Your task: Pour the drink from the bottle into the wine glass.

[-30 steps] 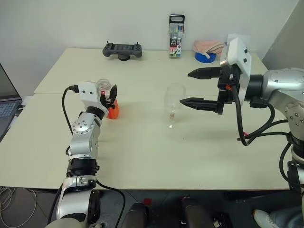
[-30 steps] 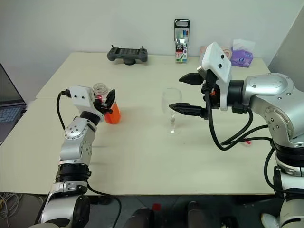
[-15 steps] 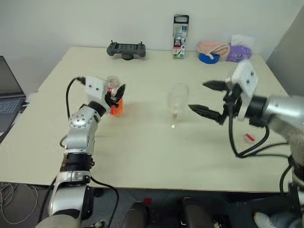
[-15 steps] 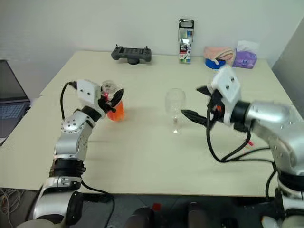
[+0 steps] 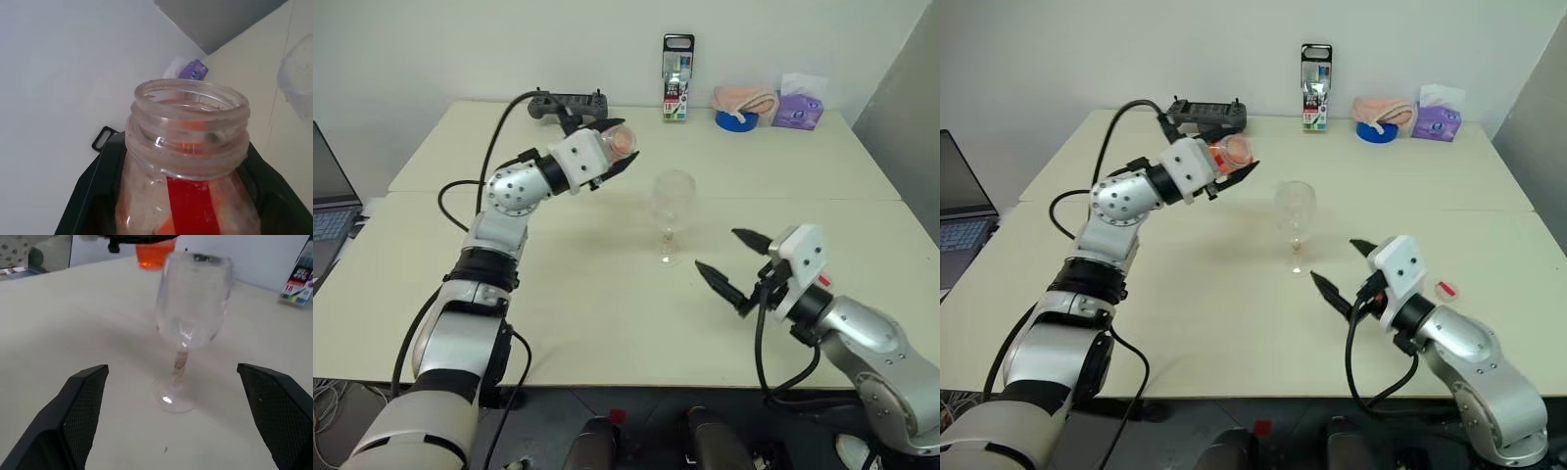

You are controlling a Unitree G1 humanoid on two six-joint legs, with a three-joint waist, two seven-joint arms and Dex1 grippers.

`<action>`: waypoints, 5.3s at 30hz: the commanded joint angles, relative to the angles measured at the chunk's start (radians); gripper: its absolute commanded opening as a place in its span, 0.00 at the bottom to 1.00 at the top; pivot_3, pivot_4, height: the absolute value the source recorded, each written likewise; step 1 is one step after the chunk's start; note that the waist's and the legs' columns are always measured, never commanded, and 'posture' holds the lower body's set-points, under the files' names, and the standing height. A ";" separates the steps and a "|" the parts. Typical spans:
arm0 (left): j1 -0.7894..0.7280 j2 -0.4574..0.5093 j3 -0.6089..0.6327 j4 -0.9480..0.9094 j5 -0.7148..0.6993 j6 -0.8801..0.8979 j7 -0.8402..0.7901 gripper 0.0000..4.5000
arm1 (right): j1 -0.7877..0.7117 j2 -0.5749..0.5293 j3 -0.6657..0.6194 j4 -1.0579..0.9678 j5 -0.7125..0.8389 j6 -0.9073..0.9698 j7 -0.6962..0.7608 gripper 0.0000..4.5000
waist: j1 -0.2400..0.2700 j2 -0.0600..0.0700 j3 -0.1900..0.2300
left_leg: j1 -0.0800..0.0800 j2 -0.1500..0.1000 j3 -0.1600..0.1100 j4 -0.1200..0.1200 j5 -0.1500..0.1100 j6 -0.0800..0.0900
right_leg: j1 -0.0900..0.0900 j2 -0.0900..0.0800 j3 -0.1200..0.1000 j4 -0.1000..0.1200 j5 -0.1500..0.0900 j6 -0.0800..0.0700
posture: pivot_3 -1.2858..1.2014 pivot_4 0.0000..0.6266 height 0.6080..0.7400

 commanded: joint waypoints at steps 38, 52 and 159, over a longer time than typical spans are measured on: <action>-0.261 -0.027 -0.128 0.303 0.312 -0.301 0.296 0.48 | -0.028 0.005 0.010 0.001 -0.040 -0.003 -0.036 1.00 | -0.010 0.000 0.000 | -0.001 -0.001 0.000 0.004 0.000 0.000 | 0.000 -0.001 0.000 0.002 0.001 0.001 | 0.52 0.24 1.00; -0.302 -0.001 -0.199 0.320 0.426 -0.331 0.401 0.48 | -0.036 -0.001 0.016 -0.028 -0.025 0.037 -0.044 1.00 | -0.010 0.000 0.000 | -0.002 -0.002 0.000 0.013 0.000 0.001 | 0.001 -0.001 0.001 0.005 0.002 0.004 | 0.52 0.24 1.00; 0.209 -0.051 0.411 -0.105 -0.356 0.597 0.295 0.48 | -0.706 -0.035 0.135 0.141 0.235 0.273 0.115 1.00 | -0.008 0.000 0.000 | -0.001 -0.002 -0.003 0.015 0.000 0.000 | -0.001 -0.002 -0.001 0.015 0.005 -0.002 | 0.52 0.24 1.00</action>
